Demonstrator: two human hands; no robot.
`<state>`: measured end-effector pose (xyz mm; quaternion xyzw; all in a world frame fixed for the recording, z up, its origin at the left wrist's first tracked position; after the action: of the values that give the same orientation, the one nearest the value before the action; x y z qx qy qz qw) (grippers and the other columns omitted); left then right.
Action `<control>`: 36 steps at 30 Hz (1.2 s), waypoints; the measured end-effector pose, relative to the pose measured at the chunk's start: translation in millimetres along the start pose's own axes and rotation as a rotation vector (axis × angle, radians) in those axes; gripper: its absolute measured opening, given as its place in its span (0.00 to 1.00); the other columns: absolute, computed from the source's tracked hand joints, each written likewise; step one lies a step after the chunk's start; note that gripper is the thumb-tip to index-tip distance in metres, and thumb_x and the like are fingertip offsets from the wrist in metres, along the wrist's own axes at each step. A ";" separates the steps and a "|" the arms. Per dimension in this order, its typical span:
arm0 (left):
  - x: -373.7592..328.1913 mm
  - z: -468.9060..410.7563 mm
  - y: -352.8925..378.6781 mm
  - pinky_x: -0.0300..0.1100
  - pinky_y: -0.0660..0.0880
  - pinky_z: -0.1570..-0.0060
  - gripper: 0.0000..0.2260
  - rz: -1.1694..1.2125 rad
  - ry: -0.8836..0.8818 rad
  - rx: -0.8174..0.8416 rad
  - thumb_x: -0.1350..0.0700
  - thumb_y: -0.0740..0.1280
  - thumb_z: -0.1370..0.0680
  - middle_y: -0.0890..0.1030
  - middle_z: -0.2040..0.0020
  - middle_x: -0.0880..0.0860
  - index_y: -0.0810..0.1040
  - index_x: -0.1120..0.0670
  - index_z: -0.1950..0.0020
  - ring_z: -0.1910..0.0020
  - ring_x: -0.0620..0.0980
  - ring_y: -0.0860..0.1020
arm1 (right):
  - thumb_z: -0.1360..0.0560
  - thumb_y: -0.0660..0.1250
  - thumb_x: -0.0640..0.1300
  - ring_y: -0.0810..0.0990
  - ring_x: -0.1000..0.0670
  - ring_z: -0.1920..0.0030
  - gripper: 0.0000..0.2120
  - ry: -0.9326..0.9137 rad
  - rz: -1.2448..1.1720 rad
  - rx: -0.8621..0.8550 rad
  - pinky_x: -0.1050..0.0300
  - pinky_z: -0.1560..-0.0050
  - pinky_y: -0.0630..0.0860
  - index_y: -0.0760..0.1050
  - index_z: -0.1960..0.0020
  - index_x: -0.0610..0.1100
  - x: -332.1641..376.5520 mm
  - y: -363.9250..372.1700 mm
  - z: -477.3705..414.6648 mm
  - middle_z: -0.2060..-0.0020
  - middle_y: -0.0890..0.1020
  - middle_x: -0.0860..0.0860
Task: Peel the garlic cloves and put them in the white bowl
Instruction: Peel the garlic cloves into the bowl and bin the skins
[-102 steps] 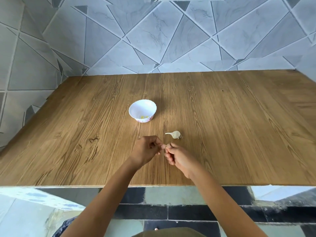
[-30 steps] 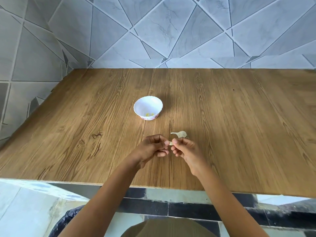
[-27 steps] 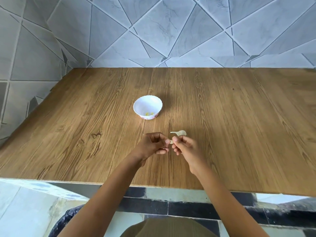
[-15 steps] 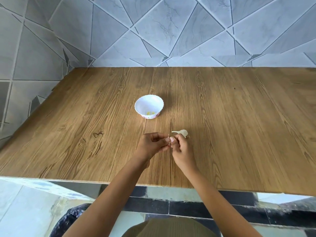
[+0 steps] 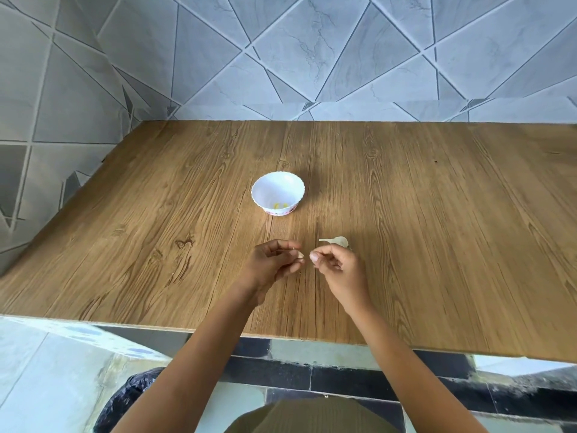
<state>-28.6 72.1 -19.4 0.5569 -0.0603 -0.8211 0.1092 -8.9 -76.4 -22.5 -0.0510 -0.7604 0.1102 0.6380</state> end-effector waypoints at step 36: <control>-0.2 5.3 17.4 0.36 0.78 0.58 0.04 -0.099 0.285 -0.058 0.68 0.67 0.25 0.83 0.60 0.56 0.80 0.62 0.54 0.61 0.47 0.82 | 0.23 0.65 0.41 0.77 0.59 0.69 0.10 0.142 -0.088 0.025 0.63 0.65 0.74 0.75 0.63 0.45 -4.9 1.7 -4.8 0.71 0.78 0.53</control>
<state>-31.4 55.2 -13.4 0.6668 0.0070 -0.7396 0.0918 -3.4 -75.3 -26.8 -0.0170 -0.7132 0.0878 0.6953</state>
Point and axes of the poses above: each hand's wrist, its own z-axis away from the middle knuckle, its own y-axis out of the palm, x = y × z, the point moved 7 cm from there along -z, towards the middle knuckle
